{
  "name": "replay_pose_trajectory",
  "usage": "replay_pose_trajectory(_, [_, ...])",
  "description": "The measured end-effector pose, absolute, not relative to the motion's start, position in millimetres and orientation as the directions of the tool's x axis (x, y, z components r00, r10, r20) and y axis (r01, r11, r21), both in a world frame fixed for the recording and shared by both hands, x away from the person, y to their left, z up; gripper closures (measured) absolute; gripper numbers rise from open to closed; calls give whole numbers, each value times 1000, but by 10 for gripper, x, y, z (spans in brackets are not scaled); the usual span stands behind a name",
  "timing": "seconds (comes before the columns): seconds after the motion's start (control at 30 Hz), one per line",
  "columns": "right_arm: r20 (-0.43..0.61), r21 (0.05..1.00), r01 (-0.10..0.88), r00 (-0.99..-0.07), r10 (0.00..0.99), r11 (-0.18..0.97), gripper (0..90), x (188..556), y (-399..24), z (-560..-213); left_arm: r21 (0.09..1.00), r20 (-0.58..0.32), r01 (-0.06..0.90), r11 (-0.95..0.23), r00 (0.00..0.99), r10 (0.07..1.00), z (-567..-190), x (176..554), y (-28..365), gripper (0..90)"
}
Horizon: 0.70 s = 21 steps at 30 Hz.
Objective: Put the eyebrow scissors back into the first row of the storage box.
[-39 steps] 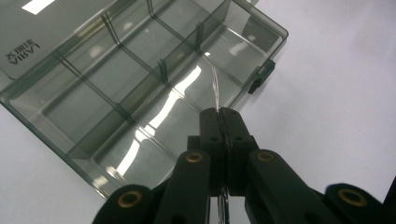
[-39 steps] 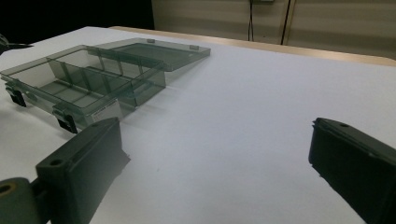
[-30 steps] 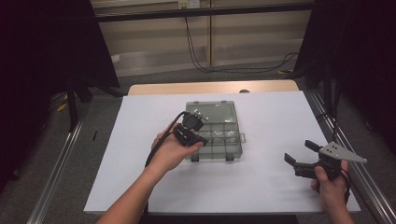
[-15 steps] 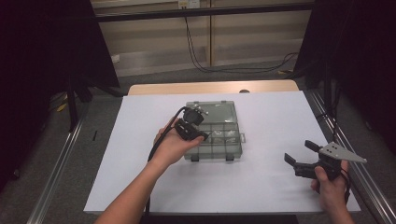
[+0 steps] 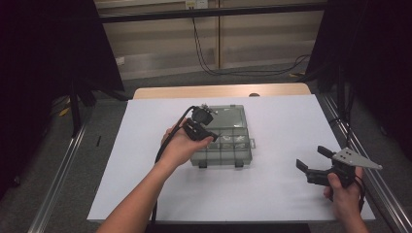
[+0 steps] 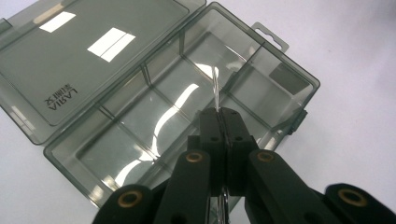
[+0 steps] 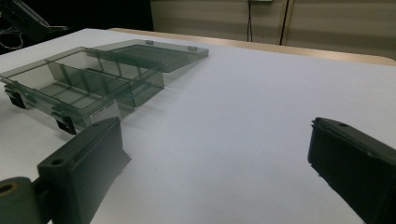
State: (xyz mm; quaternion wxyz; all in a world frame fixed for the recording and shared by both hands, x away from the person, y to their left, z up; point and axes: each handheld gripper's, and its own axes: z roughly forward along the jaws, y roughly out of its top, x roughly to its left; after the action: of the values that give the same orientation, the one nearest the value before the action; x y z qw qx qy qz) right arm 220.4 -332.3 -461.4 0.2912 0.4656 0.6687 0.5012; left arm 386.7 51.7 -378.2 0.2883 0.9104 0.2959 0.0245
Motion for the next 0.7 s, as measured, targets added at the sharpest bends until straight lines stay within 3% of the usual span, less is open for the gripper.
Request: replay_pose_trajectory(0.7, [79, 940, 334, -399, 914, 65, 31, 2210, -3325, -4628, 531, -120, 523, -667, 825, 552, -3862, 4076, 468, 895])
